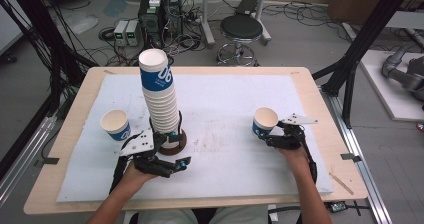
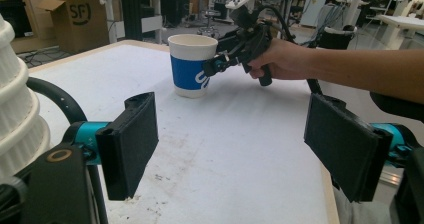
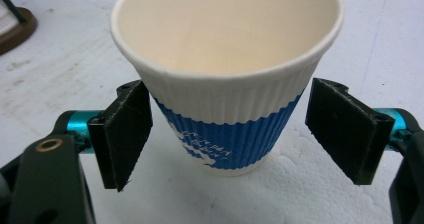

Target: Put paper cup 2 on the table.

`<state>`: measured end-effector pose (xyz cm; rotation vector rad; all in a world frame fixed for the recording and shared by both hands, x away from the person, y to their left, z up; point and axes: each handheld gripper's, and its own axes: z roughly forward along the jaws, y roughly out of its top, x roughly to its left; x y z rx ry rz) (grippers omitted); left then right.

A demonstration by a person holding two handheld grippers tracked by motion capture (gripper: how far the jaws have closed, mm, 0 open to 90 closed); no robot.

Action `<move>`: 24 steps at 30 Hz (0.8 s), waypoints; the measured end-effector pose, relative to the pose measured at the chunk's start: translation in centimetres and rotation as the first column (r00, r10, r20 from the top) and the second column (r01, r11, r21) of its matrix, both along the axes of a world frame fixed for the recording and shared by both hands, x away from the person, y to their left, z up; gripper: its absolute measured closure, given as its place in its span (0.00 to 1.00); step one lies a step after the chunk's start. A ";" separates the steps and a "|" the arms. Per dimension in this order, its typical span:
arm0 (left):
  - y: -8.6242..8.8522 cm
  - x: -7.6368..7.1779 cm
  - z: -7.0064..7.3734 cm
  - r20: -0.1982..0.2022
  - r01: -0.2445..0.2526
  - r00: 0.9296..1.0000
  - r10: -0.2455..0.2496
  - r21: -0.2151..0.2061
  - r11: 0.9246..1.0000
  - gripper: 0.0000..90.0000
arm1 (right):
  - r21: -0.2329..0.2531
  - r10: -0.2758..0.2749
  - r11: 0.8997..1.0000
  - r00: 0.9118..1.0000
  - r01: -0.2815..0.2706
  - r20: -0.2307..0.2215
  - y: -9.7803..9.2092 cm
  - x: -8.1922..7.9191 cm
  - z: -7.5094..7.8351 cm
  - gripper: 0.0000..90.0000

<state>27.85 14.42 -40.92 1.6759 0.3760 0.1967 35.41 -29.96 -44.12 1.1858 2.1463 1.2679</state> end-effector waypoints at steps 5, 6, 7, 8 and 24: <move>0.2 0.0 0.1 0.000 -0.010 1.000 0.010 -0.004 1.000 0.23 | 0.014 0.011 1.000 1.000 -0.011 0.020 -0.4 -1.2 0.6 0.22; 0.2 0.0 0.1 0.000 -0.011 1.000 0.011 -0.005 1.000 0.23 | 0.014 0.011 1.000 1.000 -0.012 0.029 -0.5 -1.4 0.8 0.22; 0.2 0.0 0.1 0.002 -0.013 1.000 0.013 -0.004 1.000 0.23 | 0.013 0.014 1.000 0.999 -0.014 0.033 -0.6 -1.7 0.9 0.22; 0.3 0.0 0.1 0.000 -0.016 1.000 0.016 -0.007 1.000 0.22 | 0.015 0.017 1.000 0.999 -0.017 0.037 -0.7 -2.0 1.1 0.22; 0.4 0.2 0.3 0.007 -0.051 0.999 0.052 -0.024 0.998 0.20 | 0.045 0.116 0.991 0.979 -0.126 0.170 0.0 -7.5 4.4 0.22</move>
